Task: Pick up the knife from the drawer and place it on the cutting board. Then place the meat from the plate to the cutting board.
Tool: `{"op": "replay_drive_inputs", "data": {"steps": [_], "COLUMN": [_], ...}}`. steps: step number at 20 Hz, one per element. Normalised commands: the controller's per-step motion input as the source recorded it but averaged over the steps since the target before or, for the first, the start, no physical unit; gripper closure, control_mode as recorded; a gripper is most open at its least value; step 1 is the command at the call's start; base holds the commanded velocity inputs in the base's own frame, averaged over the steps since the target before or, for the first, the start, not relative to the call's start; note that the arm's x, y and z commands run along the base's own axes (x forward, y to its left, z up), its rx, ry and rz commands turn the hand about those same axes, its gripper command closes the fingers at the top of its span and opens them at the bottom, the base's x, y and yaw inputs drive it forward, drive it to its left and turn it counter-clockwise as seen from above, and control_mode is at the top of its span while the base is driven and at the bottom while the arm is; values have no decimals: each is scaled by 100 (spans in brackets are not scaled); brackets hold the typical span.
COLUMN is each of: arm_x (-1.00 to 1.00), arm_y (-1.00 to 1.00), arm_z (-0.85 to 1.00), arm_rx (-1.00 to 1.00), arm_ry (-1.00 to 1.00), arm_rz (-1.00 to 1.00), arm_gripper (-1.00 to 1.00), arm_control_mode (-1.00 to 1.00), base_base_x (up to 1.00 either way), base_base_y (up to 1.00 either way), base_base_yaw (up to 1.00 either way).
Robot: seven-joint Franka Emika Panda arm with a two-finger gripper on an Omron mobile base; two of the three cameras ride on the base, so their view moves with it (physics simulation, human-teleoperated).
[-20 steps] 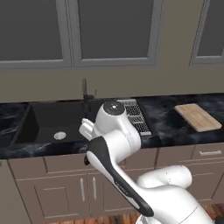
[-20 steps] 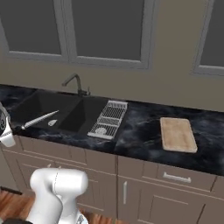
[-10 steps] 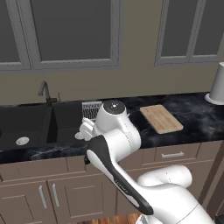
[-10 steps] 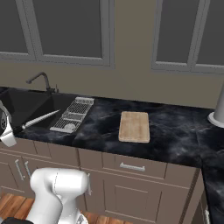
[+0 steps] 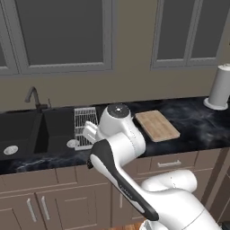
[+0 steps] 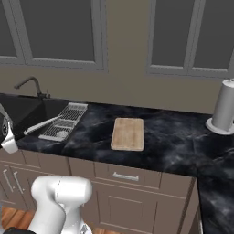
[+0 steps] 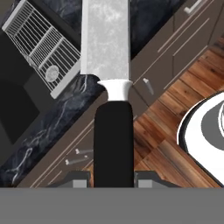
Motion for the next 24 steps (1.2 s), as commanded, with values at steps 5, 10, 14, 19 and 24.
{"op": "replay_drive_inputs", "data": {"steps": [5, 10, 14, 19, 24], "arm_x": [0, 0, 0, 0, 0], "arm_y": [0, 0, 0, 0, -2], "arm_z": [0, 0, 0, 0, -7], "arm_rx": [0, 0, 0, 0, 1], "arm_ry": [0, 0, 0, 0, 0], "arm_rz": [0, 0, 0, 0, 0], "arm_gripper": [100, 100, 100, 100, 100], "arm_control_mode": [100, 100, 100, 100, -100], "base_base_x": [49, 53, 52, 49, 4], "base_base_y": [0, 0, -5, -31, -7], "base_base_yaw": [-2, -3, -1, 0, 0]}}
